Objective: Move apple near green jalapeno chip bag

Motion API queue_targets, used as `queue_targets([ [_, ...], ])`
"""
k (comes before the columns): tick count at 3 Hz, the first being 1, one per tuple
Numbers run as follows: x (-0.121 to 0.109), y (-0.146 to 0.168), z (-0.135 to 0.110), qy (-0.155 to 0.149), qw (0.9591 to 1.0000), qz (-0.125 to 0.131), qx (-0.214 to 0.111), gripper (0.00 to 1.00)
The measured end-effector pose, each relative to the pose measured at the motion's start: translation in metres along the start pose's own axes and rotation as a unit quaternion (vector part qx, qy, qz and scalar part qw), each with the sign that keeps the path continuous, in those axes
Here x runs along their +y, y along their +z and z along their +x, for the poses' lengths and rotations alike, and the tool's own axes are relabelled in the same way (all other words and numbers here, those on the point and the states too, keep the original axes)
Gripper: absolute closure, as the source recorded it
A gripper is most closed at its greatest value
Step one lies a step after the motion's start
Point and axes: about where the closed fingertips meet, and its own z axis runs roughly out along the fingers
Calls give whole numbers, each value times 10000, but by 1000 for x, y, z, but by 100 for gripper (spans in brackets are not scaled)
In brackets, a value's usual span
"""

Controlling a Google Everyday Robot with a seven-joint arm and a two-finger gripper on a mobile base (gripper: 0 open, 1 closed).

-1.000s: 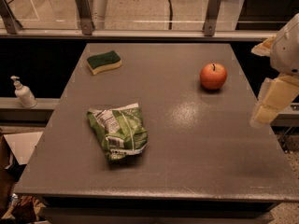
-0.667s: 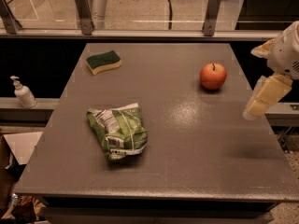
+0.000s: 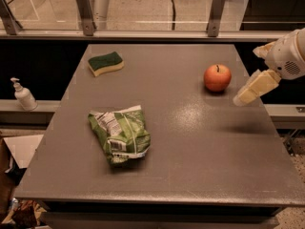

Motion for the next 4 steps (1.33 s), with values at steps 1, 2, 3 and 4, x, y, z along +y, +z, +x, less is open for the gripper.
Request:
queue_targets([
  [1,-19,29,-2,286,9981,31,-545,0],
  [2,-30,58,-6,356,9956,38,-870,0],
  [3,-35,86,-11,455,9931,-5,-1083,0],
  [4,-37,104,-10,560,9913,-26,-1192,17],
])
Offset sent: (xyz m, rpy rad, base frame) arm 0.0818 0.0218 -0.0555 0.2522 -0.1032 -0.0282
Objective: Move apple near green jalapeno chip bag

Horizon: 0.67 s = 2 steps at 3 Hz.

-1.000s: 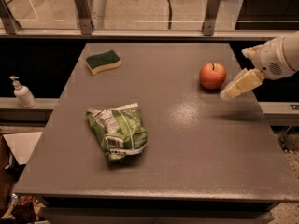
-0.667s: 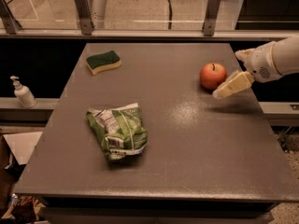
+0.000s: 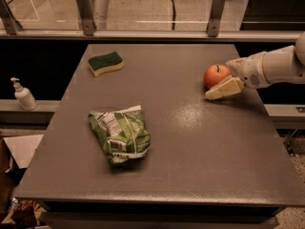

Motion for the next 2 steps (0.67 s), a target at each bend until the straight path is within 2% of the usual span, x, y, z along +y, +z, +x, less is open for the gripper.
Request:
queue_targets([
  [1,-4,5,-2,53,10000,17,-49,39],
  [2,-4,-3,-10,91,9999,18,-87,63],
])
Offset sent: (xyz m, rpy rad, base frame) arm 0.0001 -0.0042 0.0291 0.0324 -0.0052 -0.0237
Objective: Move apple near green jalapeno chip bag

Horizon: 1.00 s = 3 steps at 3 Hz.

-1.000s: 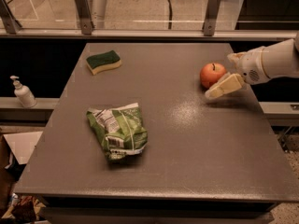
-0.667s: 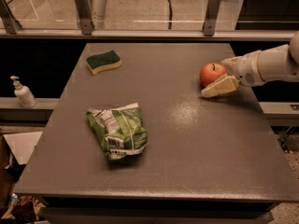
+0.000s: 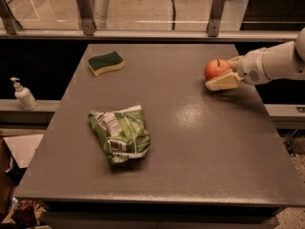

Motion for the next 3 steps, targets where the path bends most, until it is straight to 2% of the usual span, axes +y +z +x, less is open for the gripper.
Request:
queue_targets([
  [1,18,-12,-11,44,9998,-175,18,87],
  [2,57,-19,-19,-73,9981,-602,101,100],
  [3,114,-21,-28,-365,9923,-1181,120,100],
])
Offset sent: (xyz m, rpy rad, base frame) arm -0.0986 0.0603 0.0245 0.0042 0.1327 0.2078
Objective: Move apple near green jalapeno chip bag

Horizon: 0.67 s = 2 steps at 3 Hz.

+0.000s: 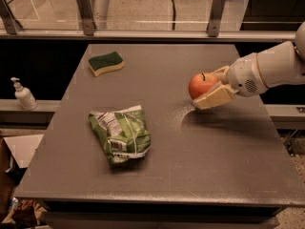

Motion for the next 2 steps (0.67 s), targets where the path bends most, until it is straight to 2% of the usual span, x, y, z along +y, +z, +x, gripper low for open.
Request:
queue_targets([
  [1,54,16,-16,-323,9978,-567,-94,100],
  [2,112,35,-37,-736,9903,-1139,-288,100],
])
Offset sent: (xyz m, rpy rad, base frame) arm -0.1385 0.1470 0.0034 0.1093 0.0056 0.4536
